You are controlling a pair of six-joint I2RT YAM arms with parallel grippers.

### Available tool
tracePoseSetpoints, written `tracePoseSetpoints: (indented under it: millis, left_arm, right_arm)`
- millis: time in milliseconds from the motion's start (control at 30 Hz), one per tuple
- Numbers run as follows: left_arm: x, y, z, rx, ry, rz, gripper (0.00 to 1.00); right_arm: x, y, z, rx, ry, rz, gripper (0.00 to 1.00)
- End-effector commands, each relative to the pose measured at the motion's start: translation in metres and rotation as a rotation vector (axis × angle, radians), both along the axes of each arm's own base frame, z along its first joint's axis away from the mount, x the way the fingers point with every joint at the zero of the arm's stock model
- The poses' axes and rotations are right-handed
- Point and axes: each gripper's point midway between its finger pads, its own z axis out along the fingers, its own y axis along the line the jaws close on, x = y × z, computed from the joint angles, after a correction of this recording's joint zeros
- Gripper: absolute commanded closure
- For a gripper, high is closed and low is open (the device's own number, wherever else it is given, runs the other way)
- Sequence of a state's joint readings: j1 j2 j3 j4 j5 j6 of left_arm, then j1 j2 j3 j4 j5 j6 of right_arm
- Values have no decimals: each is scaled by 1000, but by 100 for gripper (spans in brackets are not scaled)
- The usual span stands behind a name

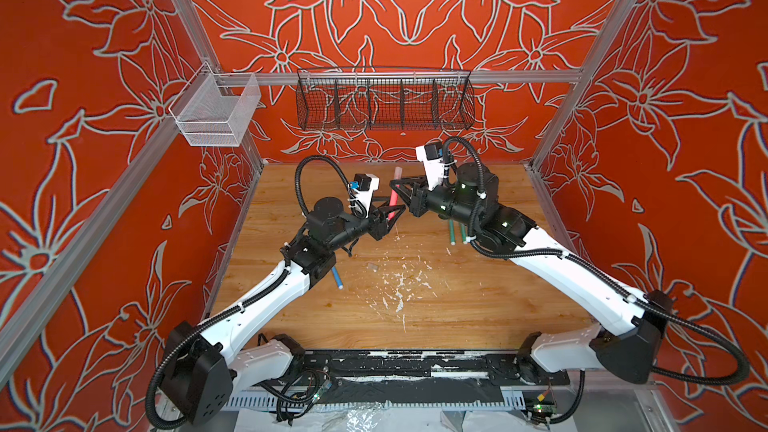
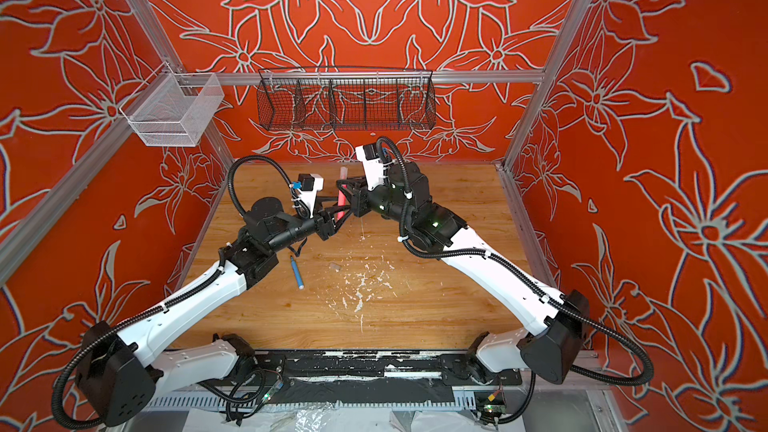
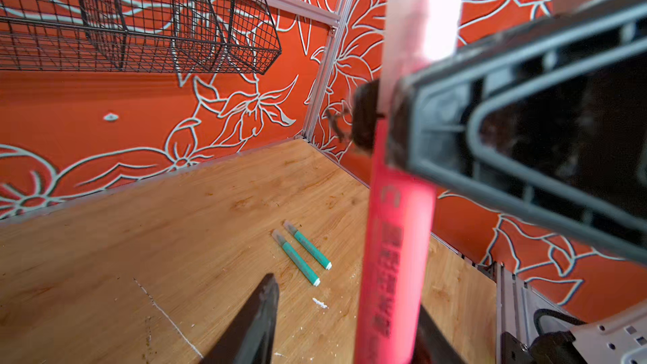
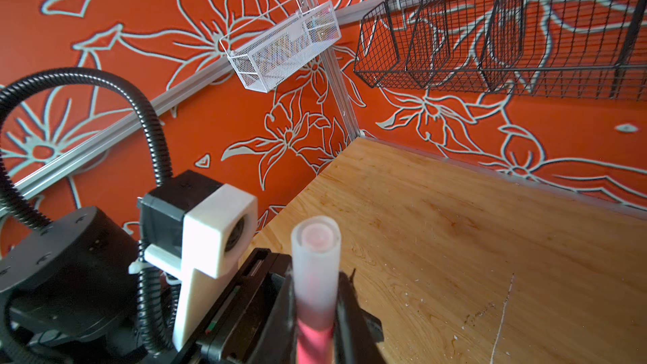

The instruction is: Insert the pens into the pen caps

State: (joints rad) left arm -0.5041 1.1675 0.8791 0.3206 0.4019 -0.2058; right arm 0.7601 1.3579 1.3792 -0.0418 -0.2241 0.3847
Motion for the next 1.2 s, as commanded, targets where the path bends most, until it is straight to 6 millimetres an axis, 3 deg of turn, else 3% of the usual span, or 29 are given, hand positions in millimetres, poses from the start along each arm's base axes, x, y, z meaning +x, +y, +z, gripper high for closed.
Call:
tracePoseSetpoints:
  millis: [0, 267, 467, 533, 633, 900, 1167]
  left_arm:
    - [-4, -8, 8, 0, -14, -53, 60]
    - [-4, -4, 12, -17, -27, -30, 100]
    - [0, -4, 8, -5, -24, -18, 100]
    - [2, -3, 6, 0, -22, -11, 100]
    - [3, -3, 3, 1, -21, -3, 100]
    - [4, -3, 2, 0, -25, -1, 100]
    - [6, -5, -4, 42, -32, 7, 100]
  right_arm:
    - [2, -8, 8, 6, -39, -35, 100]
    - [2, -7, -3, 7, -17, -31, 100]
    - [-2, -8, 3, 19, -16, -21, 97]
    - [-6, -9, 6, 18, -6, -7, 75]
    - [-11, -14, 9, 23, -7, -6, 61]
    - [-18, -32, 18, -2, -31, -48, 55]
    - [11, -31, 34, 12, 32, -45, 56]
